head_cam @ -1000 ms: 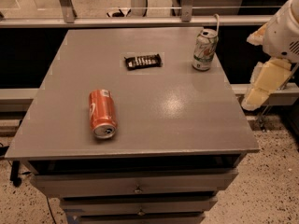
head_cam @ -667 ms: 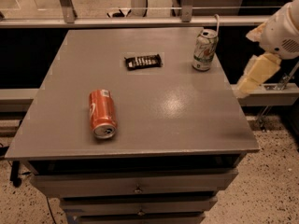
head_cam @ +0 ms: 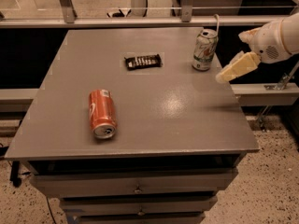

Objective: Pick 7up can

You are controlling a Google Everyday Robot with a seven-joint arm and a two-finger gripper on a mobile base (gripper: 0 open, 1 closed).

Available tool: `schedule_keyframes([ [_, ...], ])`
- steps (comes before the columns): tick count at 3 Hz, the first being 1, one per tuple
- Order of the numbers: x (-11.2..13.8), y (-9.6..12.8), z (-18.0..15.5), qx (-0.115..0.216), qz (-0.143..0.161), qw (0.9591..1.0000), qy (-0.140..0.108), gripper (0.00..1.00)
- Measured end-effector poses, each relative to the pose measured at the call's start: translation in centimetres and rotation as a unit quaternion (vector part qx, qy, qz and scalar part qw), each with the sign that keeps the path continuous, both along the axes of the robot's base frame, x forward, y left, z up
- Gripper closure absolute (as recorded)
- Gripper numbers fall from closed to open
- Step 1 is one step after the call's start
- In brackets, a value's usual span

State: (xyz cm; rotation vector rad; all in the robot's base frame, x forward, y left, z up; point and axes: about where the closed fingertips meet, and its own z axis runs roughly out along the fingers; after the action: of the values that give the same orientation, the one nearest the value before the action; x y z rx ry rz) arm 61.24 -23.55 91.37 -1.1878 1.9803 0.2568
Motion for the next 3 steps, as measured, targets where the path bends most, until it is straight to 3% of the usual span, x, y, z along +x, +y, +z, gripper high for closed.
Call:
schedule_keyframes([
  [1,3.1,0.7,-0.8,0.073,-0.003,0.9968,-0.034,0.00],
  [3,8.4,1.9,-1.7,0.157,0.001,0.9838,-0.086,0.00],
])
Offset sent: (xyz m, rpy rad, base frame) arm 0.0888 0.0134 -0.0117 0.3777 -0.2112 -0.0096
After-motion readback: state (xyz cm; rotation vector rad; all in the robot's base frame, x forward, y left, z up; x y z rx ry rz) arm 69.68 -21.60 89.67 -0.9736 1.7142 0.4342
